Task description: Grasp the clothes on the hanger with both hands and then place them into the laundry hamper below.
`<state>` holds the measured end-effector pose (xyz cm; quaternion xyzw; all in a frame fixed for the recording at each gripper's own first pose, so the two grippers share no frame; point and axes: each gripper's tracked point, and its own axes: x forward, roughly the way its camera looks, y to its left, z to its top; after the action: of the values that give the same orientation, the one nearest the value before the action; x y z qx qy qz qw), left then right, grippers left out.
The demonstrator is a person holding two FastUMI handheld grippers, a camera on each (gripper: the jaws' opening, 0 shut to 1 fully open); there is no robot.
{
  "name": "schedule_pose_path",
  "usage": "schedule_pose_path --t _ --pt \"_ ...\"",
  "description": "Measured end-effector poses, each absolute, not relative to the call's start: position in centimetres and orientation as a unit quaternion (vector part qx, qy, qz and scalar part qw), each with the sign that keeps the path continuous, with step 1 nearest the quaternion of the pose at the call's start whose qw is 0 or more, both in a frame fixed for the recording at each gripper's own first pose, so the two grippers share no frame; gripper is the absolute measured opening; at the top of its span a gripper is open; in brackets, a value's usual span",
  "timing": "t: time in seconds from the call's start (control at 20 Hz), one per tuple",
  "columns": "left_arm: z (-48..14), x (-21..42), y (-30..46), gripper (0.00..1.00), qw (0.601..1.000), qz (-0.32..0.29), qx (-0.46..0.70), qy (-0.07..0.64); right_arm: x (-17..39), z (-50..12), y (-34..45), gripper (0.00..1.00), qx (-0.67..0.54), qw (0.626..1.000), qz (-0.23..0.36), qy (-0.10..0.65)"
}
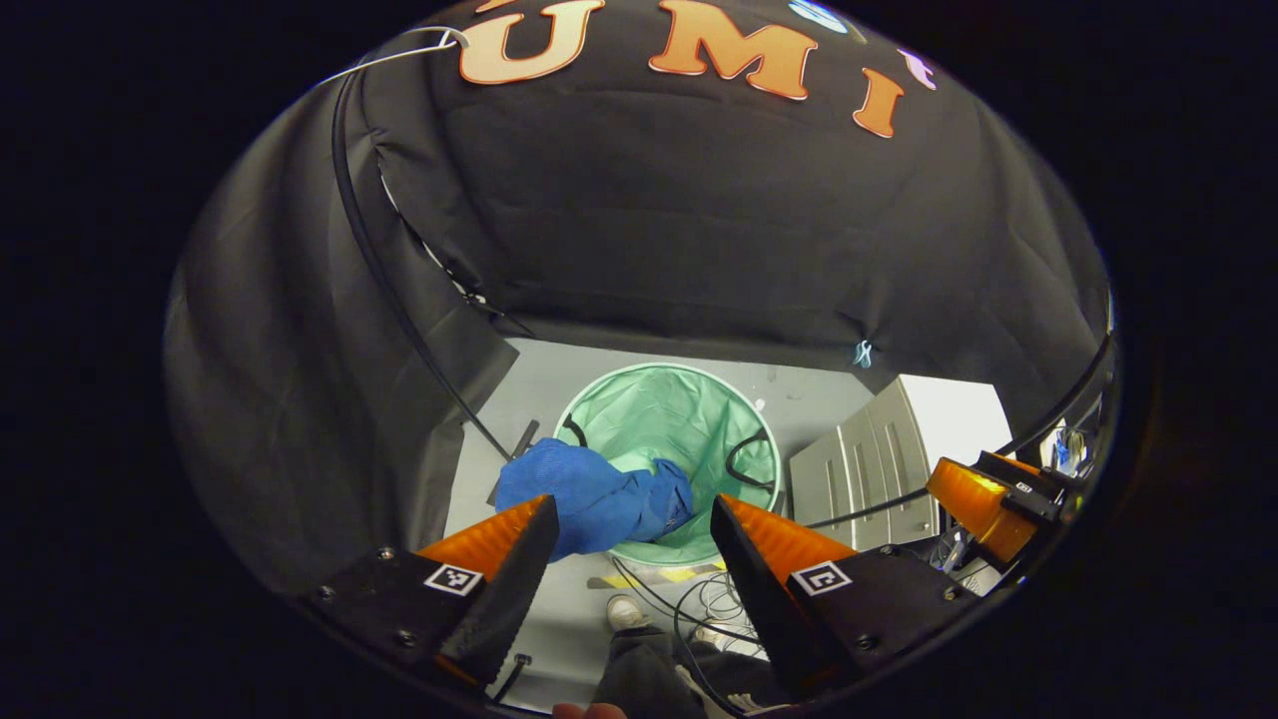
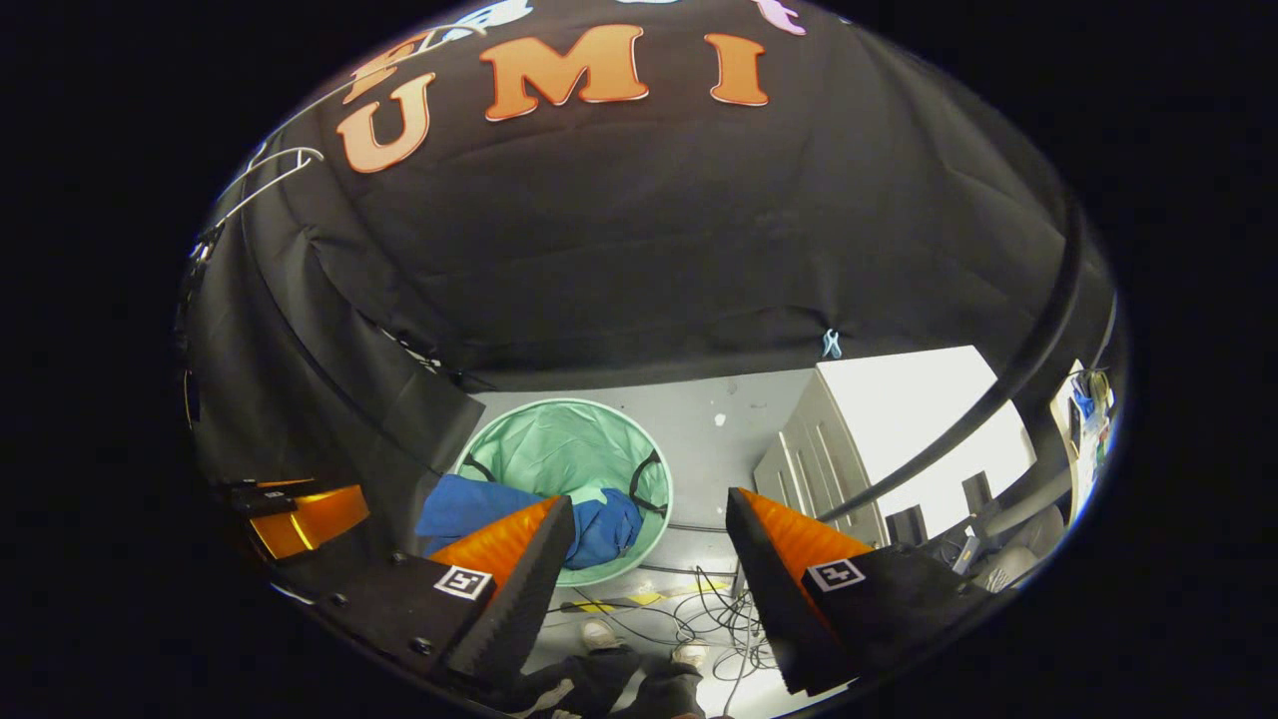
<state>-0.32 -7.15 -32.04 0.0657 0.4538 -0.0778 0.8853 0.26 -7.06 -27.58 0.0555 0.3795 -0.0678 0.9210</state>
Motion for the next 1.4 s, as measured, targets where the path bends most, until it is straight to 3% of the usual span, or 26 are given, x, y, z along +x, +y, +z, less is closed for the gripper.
schedule_pose_path --t 0.5,1.1,1.15,1.4 --pt "-19.7 -3.9 -11.9 0.97 0.935 -0.092 0.054 0.339 -4.4 -15.1 -11.7 0.99 0.005 0.959 -0.052 0.278" --pt "-3.4 -8.1 -12.8 0.96 0.984 -0.071 0.006 0.161 -9.5 2.9 -12.0 0.99 -0.021 0.995 0.008 0.094" --pt "-2.2 -8.5 -12.5 0.96 0.986 -0.066 0.006 0.150 -10.0 4.1 -12.0 0.90 -0.021 0.996 0.013 0.081" --pt "0.9 -10.3 -12.3 0.96 0.993 -0.058 0.007 0.100 -11.4 8.2 -11.4 0.90 -0.038 0.998 0.030 0.027"
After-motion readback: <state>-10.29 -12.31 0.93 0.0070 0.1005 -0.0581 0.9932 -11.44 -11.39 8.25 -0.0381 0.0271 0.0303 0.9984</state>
